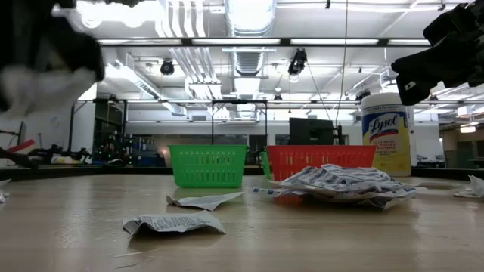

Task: Pick & Place First Aid Supplies
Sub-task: Put the blue alcohol pad into the yellow bin

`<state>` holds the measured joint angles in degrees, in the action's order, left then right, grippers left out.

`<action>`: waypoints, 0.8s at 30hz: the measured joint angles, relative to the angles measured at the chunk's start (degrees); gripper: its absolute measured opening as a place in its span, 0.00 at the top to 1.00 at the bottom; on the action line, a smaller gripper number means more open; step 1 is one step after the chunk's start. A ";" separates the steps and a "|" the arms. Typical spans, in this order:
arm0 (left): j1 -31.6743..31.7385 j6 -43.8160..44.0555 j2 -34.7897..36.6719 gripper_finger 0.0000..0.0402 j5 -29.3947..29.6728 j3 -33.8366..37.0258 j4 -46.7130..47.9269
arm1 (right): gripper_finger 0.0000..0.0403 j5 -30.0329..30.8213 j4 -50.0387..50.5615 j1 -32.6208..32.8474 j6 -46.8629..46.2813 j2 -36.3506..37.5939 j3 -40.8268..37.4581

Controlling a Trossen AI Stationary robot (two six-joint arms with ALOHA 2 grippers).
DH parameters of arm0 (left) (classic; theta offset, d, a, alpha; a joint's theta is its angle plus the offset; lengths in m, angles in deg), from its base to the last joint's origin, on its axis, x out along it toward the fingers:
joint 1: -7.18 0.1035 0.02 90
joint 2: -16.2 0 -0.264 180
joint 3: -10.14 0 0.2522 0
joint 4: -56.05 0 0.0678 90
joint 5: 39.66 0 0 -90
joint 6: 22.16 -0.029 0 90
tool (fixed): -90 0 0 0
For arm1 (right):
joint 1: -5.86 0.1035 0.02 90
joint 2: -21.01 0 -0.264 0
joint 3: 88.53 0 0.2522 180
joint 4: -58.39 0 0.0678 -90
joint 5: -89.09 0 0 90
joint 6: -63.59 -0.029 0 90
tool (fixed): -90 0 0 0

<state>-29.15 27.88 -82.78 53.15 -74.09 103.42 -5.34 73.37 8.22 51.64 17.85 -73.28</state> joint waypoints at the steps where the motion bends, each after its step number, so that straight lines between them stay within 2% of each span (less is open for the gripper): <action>1: 0.05 -1.25 0.40 1.00 1.19 -0.53 -0.13 | 0.93 0.00 -0.01 -0.02 -0.02 0.00 -0.02; 6: 1.77 -6.27 1.55 1.00 6.83 -4.05 0.19 | 0.93 -0.02 -0.01 -0.01 -0.01 -0.02 0.00; 12: 7.44 -13.25 2.60 1.00 12.49 -8.17 2.79 | 0.93 0.00 -0.01 -0.02 0.00 0.00 0.01; 24: 28.39 -25.54 2.60 1.00 14.53 -14.88 9.89 | 0.93 0.00 -0.01 -0.02 -0.02 0.00 0.00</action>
<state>-0.75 2.35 -80.17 67.69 -88.96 113.31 -5.34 73.36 8.21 51.62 17.85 -73.28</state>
